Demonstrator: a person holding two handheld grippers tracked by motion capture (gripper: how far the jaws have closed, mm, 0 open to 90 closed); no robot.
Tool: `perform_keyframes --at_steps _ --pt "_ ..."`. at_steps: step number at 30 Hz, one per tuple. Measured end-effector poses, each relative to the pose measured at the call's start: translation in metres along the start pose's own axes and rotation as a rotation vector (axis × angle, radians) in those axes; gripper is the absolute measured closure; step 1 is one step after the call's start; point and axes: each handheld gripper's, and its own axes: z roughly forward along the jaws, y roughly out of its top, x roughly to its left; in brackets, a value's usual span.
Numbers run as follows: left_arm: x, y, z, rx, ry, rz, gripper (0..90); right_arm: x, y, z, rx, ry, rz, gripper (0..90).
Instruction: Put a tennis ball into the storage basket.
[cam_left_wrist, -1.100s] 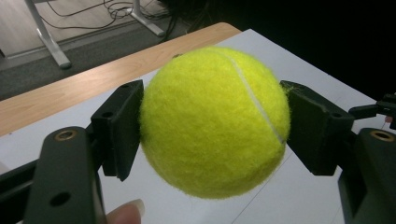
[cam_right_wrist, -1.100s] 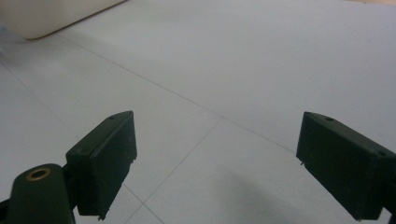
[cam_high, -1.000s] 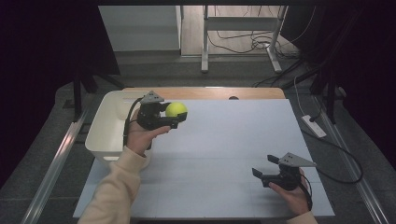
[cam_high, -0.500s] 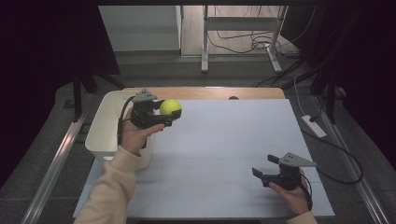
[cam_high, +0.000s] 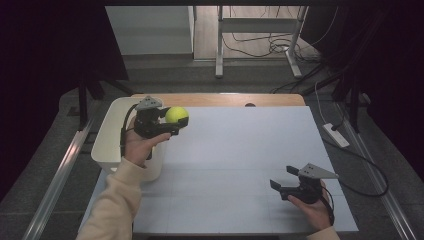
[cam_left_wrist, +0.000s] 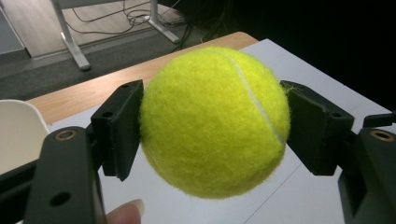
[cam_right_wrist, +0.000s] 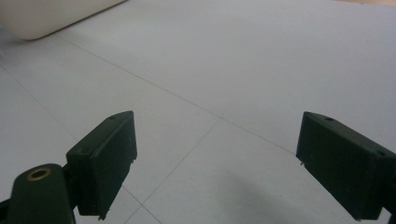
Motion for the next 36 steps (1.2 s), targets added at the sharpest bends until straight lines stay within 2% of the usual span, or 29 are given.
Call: perform_keyframes --at_steps 12,22,36 --pt "0.010 -0.004 -0.008 -0.006 0.030 -0.014 27.2 0.000 0.000 0.000 0.004 0.000 0.001 12.3" --pt "0.024 -0.008 -0.016 0.001 0.086 -0.038 27.1 0.000 0.000 0.001 0.003 -0.001 -0.003 12.3" --pt "0.037 -0.014 -0.027 0.000 0.117 -0.067 27.2 0.001 0.000 0.001 0.004 0.000 -0.004 12.3"
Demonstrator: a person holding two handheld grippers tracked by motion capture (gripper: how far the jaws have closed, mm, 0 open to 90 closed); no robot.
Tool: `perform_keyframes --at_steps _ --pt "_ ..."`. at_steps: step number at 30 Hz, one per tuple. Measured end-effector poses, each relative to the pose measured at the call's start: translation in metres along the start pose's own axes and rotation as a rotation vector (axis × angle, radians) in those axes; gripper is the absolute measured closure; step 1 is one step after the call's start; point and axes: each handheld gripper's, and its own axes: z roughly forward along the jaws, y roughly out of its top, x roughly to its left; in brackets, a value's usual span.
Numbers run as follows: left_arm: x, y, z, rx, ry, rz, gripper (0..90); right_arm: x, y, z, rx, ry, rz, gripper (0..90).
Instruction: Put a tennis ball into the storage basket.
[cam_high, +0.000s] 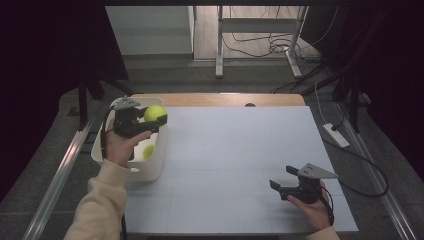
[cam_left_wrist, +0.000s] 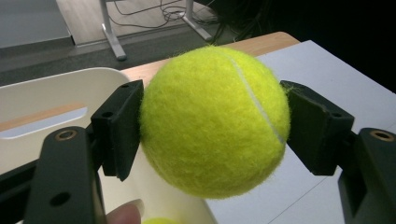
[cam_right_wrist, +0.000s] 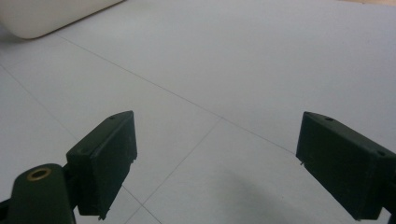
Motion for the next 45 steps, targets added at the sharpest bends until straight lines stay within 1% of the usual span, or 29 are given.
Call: perform_keyframes --at_steps 9,20,22,23,24,30,34,38,45 --pt "0.010 -0.002 -0.006 0.009 0.035 -0.011 27.2 0.000 0.000 0.000 0.002 -0.002 0.001 12.4" --pt "0.016 -0.003 -0.008 0.026 0.060 -0.013 27.2 0.001 0.000 0.000 0.003 -0.001 -0.001 12.4" --pt "0.019 -0.003 -0.009 0.031 0.066 -0.012 27.1 0.000 0.000 0.000 0.001 0.001 0.001 12.4" --pt "0.022 -0.003 -0.010 0.035 0.075 -0.015 27.2 0.000 0.000 0.000 0.001 0.001 0.002 12.4" --pt "0.022 -0.003 -0.010 0.035 0.075 -0.015 27.2 0.000 0.000 0.000 0.001 0.001 0.002 12.4" --pt "0.033 -0.004 -0.009 0.051 0.103 -0.035 27.1 0.000 0.000 0.001 0.003 -0.001 0.003 12.4" --pt "0.037 -0.004 -0.009 0.060 0.116 -0.044 27.2 0.000 0.000 0.001 0.005 0.000 -0.001 12.4" --pt "0.040 -0.005 -0.009 0.073 0.133 -0.044 27.1 0.000 0.000 0.001 0.006 0.000 0.000 12.4" --pt "0.048 -0.008 -0.013 0.088 0.157 -0.051 27.1 0.000 0.000 0.001 0.006 0.002 0.000 12.4"
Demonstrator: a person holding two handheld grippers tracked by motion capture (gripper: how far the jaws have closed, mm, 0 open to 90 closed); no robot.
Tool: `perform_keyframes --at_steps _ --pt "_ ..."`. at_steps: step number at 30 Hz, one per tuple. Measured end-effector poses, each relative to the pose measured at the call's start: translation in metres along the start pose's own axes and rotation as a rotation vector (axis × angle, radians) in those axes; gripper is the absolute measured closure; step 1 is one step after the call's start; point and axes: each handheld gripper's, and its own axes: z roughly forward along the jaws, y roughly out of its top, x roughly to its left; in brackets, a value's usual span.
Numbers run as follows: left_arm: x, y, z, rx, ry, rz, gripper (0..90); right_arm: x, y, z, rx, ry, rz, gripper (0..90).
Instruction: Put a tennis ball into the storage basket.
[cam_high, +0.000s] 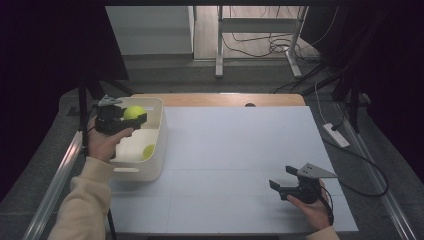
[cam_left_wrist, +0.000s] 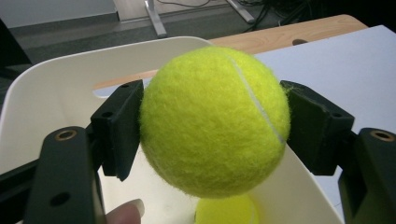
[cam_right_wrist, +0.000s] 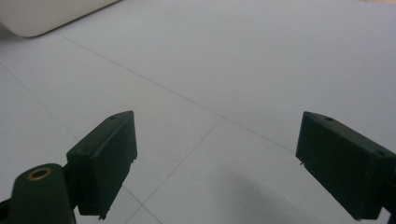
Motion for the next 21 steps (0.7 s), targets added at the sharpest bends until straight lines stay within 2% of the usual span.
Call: perform_keyframes --at_steps 11,21 --pt "0.012 -0.004 -0.004 0.036 0.039 -0.008 27.0 0.000 0.000 0.001 0.001 -0.001 0.000 12.4" --pt "0.021 -0.011 0.004 0.108 0.057 -0.021 26.9 0.001 0.000 0.001 0.003 0.001 0.001 12.4"
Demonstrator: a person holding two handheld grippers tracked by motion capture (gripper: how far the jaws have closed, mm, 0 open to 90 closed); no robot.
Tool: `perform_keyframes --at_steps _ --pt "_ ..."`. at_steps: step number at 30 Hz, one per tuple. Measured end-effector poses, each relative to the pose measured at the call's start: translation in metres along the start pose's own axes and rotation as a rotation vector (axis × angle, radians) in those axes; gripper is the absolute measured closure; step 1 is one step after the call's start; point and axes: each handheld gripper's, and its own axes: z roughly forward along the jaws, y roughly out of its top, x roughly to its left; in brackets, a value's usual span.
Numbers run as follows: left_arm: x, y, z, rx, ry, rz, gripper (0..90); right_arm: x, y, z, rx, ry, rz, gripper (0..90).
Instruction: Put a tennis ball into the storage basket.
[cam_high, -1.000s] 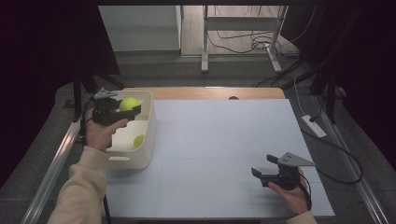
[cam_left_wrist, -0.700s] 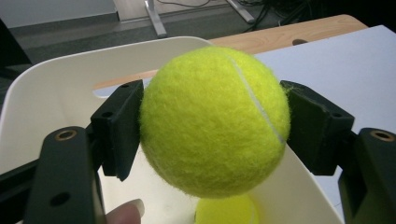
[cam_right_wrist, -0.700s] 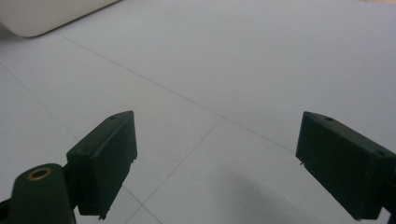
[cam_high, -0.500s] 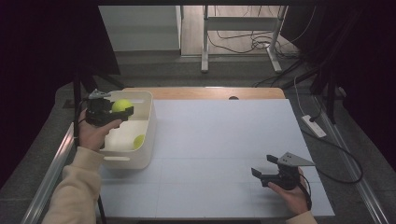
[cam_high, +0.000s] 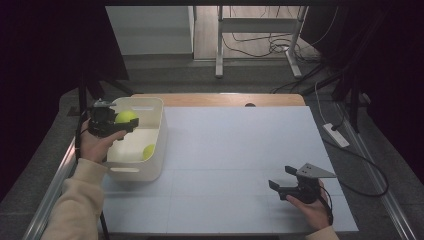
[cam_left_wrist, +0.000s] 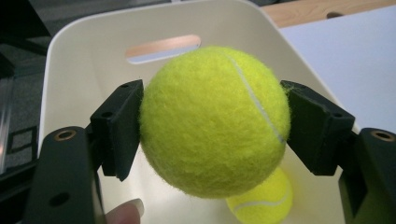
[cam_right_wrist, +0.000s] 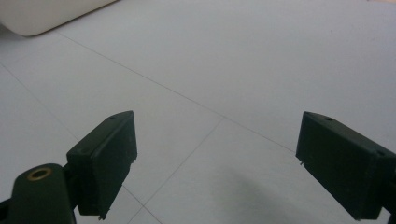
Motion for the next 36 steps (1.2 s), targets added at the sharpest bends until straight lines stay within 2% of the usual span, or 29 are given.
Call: perform_keyframes --at_steps 5,12,17,23,24,25,27,36 --pt "0.001 -0.001 0.003 0.028 0.002 -0.004 26.7 0.000 0.000 0.000 0.003 0.002 -0.001 12.4" --pt "0.004 -0.001 0.002 0.028 0.007 -0.017 26.2 0.000 0.000 0.000 0.003 0.004 -0.001 12.4" --pt "0.003 0.000 -0.004 -0.011 0.001 -0.034 16.4 0.000 0.000 0.000 0.006 0.003 -0.004 12.4" --pt "-0.004 0.000 -0.011 -0.062 -0.064 -0.012 12.6 0.000 0.000 0.000 0.006 0.001 -0.006 12.4" --pt "-0.004 0.000 -0.011 -0.062 -0.064 -0.012 12.5 0.000 0.000 0.000 0.005 0.001 -0.007 12.4" --pt "-0.007 -0.001 -0.013 -0.079 -0.090 -0.009 12.4 0.000 0.000 0.000 0.005 0.001 -0.005 12.4" --pt "-0.011 -0.001 -0.015 -0.091 -0.114 0.001 12.3 0.000 0.000 0.000 0.003 0.002 -0.003 12.4" --pt "-0.025 -0.005 -0.022 -0.141 -0.183 0.038 12.3 -0.002 0.000 0.001 -0.002 0.001 0.004 12.4"
